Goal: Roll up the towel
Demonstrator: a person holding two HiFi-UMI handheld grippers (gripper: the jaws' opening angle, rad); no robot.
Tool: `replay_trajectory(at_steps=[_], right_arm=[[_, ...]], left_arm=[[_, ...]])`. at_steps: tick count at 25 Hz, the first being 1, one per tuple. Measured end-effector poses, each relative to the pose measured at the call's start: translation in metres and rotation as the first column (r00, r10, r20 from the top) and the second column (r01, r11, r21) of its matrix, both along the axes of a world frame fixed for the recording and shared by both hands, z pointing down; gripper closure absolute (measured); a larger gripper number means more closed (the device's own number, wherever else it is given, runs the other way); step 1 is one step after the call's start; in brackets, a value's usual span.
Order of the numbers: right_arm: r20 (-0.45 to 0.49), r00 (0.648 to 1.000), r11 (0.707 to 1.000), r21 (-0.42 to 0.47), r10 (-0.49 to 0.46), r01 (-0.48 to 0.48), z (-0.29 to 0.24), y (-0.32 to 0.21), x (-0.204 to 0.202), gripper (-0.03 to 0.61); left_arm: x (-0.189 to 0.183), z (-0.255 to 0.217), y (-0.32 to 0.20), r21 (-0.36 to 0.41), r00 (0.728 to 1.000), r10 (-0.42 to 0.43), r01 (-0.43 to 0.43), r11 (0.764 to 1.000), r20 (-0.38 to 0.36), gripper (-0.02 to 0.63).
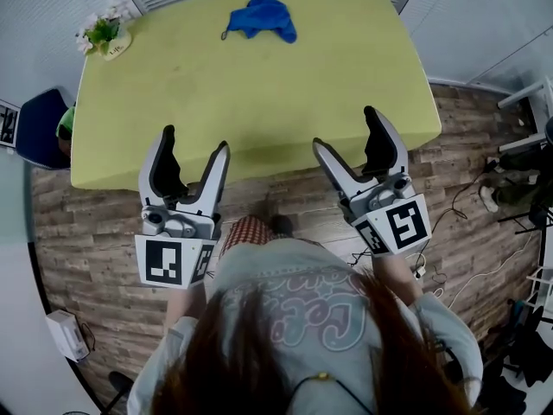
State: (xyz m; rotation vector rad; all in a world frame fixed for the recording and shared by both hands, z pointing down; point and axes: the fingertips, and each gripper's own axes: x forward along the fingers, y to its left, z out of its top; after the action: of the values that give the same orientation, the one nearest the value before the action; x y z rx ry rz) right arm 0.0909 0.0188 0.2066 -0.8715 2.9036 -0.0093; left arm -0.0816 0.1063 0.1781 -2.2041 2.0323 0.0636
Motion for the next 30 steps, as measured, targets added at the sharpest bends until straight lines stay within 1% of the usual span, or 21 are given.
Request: replay_trajectory(at_steps=[3, 5, 8, 12, 18, 22, 27, 30], right_arm=[[0.001, 1.000, 1.000, -0.005, -0.005, 0.005, 0.002, 0.000, -0.002, 0.195], [0.000, 1.000, 1.000, -0.010, -0.007, 0.007, 0.005, -0.003, -0.004, 0.195], [-0.027, 1.000, 1.000, -0.019, -0.005, 0.004, 0.016, -0.018, -0.011, 0.195], [-0.076, 0.997, 1.000, -0.018, 0.000, -0.002, 0.026, -0.043, -0.021, 0.196], [-0.152, 0.988, 1.000, -0.017, 0.021, -0.024, 0.044, -0.082, -0.038, 0.198], [-0.202, 0.979, 0.999, -0.044, 0.021, -0.031, 0.062, -0.112, -0.055, 0.204], [-0.230, 0.972, 0.996, -0.063, 0.051, -0.067, 0.076, -0.148, -0.073, 0.207], [-0.246, 0.967, 0.993, -0.077, 0.065, -0.086, 0.084, -0.168, -0.082, 0.207]], left_arm=[[0.002, 0.000, -0.001, -0.008, 1.000, 0.007, -0.007, 1.000, 0.005, 0.319], [-0.001, 0.005, -0.005, -0.021, 1.000, 0.009, -0.008, 1.000, 0.030, 0.319], [-0.017, 0.019, -0.021, -0.057, 0.997, -0.012, 0.016, 0.998, 0.075, 0.319], [-0.042, 0.027, -0.047, -0.071, 0.995, -0.026, 0.032, 0.997, 0.092, 0.319], [-0.067, 0.047, -0.096, -0.109, 0.991, -0.006, 0.020, 0.994, 0.133, 0.321], [-0.086, 0.067, -0.134, -0.153, 0.988, 0.010, 0.014, 0.988, 0.157, 0.320], [-0.109, 0.083, -0.174, -0.190, 0.985, 0.015, 0.019, 0.982, 0.175, 0.321], [-0.119, 0.094, -0.194, -0.216, 0.983, 0.031, 0.010, 0.976, 0.183, 0.321]])
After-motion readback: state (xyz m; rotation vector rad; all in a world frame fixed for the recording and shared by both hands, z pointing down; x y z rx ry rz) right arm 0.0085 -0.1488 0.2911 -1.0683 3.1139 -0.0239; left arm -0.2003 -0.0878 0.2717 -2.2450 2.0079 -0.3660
